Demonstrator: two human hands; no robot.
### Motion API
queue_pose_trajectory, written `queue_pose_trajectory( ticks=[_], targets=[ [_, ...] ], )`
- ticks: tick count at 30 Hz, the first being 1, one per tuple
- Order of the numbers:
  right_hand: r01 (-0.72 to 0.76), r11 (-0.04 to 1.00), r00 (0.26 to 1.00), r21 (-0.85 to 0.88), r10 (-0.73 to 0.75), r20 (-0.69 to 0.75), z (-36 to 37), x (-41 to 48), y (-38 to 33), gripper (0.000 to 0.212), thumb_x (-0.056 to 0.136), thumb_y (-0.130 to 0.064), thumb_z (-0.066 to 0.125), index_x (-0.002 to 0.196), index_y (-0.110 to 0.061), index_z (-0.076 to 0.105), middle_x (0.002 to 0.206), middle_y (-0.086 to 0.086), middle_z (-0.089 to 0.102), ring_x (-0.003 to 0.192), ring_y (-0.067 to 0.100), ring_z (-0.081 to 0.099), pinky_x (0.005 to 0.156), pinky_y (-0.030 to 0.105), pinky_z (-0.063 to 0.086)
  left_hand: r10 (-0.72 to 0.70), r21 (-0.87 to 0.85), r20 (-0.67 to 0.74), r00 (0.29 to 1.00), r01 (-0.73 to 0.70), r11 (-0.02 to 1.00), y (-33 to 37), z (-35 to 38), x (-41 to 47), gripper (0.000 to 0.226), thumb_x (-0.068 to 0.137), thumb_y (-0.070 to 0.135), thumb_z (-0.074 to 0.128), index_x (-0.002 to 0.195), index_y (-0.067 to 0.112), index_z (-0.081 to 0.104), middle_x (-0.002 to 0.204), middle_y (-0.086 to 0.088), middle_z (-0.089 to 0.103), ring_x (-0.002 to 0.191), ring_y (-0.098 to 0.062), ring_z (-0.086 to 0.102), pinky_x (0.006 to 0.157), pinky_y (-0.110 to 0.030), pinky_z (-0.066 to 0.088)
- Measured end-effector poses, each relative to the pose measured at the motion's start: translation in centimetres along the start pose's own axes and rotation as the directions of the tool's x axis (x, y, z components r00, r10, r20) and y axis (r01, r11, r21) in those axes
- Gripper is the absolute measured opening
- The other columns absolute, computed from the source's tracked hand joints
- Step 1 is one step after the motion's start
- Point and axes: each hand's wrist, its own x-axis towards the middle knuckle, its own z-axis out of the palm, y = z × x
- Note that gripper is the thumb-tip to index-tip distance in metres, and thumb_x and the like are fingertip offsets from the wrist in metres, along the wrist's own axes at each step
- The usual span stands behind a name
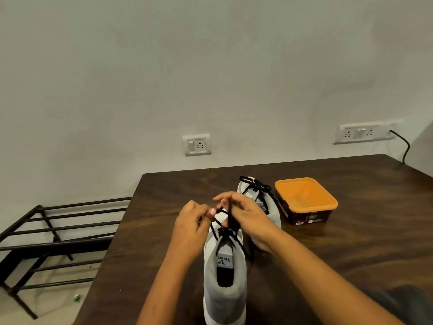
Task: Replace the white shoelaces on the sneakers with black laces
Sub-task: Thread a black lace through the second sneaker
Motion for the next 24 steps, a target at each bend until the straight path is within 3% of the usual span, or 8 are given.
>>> queue_pose_trajectory(
  ticks=[3,8,11,14,17,19,21,24],
  targets=[
    [-0.038,0.979,0.989,0.201,0.065,-0.130,-0.8,0.3,-1.1,0.031,0.100,-0.033,0.041,0.085,-0.018,0.063,0.096,-0.002,0.071,0.096,0.017,0.065,0.082,0.032,0.050,-0.022,-0.095,0.013,1.000,0.023,0.995,-0.7,-0.4,0.0,0.020,0.094,0.030,0.055,0.078,0.022,0.065,0.076,0.002,0.048,0.072,-0.008,0.051,0.068,-0.028,0.049],
    [-0.117,0.867,0.895,0.484,0.303,-0.328,-3.4,0.4,-1.2,0.033,0.102,-0.029,0.040,0.074,-0.014,0.048,0.067,0.005,0.049,0.059,0.019,0.055,0.065,0.036,0.052,-0.163,-0.031,0.093,0.982,0.166,0.986,-3.6,-1.9,-0.7,0.027,0.093,0.018,0.058,0.068,0.027,0.065,0.081,-0.001,0.056,0.075,-0.015,0.060,0.078,-0.038,0.053],
    [-0.112,0.800,0.757,0.590,0.453,-0.471,-6.4,0.5,-0.3,0.030,0.103,-0.016,0.035,0.074,-0.013,0.044,0.065,0.004,0.037,0.049,0.016,0.038,0.056,0.033,0.046,-0.408,0.134,0.254,0.877,0.385,0.913,-6.2,-3.3,-2.3,0.030,0.093,0.019,0.059,0.064,0.027,0.062,0.088,-0.006,0.061,0.080,-0.023,0.062,0.080,-0.035,0.054],
    [-0.196,0.806,0.708,0.558,0.510,-0.488,-7.8,0.3,0.4,0.035,0.102,-0.015,0.031,0.069,-0.015,0.041,0.049,0.000,0.031,0.037,0.012,0.026,0.043,0.024,0.035,-0.522,0.185,0.315,0.793,0.488,0.853,-7.0,-2.9,-3.2,0.031,0.093,0.024,0.059,0.063,0.023,0.065,0.085,-0.012,0.067,0.072,-0.022,0.063,0.076,-0.032,0.053],
    [-0.318,0.870,0.718,0.378,0.481,-0.503,-8.1,0.6,0.8,0.035,0.101,-0.015,0.033,0.069,-0.012,0.046,0.054,0.003,0.037,0.038,0.014,0.032,0.038,0.022,0.038,-0.546,0.329,0.228,0.806,0.465,0.822,-6.8,-4.0,-2.4,0.027,0.090,0.039,0.059,0.070,0.022,0.065,0.075,-0.004,0.065,0.066,-0.014,0.058,0.070,-0.029,0.051],
    [-0.402,0.915,0.722,0.045,0.347,-0.599,-9.0,0.7,0.9,0.030,0.098,-0.010,0.036,0.074,-0.006,0.054,0.067,0.010,0.048,0.053,0.021,0.043,0.049,0.029,0.041,-0.579,0.440,0.174,0.796,0.463,0.769,-7.0,-5.8,-2.0,0.029,0.088,0.050,0.058,0.075,0.024,0.064,0.079,0.001,0.064,0.073,-0.011,0.058,0.071,-0.028,0.049],
    [-0.451,0.807,0.780,-0.381,0.149,-0.608,-10.2,0.8,1.1,0.025,0.094,-0.003,0.037,0.094,-0.002,0.063,0.085,0.015,0.057,0.073,0.029,0.052,0.061,0.033,0.040,-0.624,0.534,0.135,0.769,0.474,0.700,-7.6,-7.5,-2.1,0.033,0.089,0.054,0.054,0.082,0.023,0.063,0.087,0.000,0.063,0.082,-0.013,0.058,0.074,-0.028,0.048],
    [-0.431,0.477,0.901,-0.766,0.186,-0.391,-9.9,0.7,1.1,0.047,0.089,0.002,0.042,0.132,-0.017,0.051,0.126,0.013,0.055,0.113,0.032,0.053,0.084,0.036,0.046,-0.738,0.762,0.083,0.670,0.435,0.480,-7.9,-8.1,-2.6,0.043,0.091,0.056,0.046,0.108,0.020,0.063,0.111,-0.004,0.061,0.105,-0.020,0.055,0.091,-0.034,0.047]
  ],
)
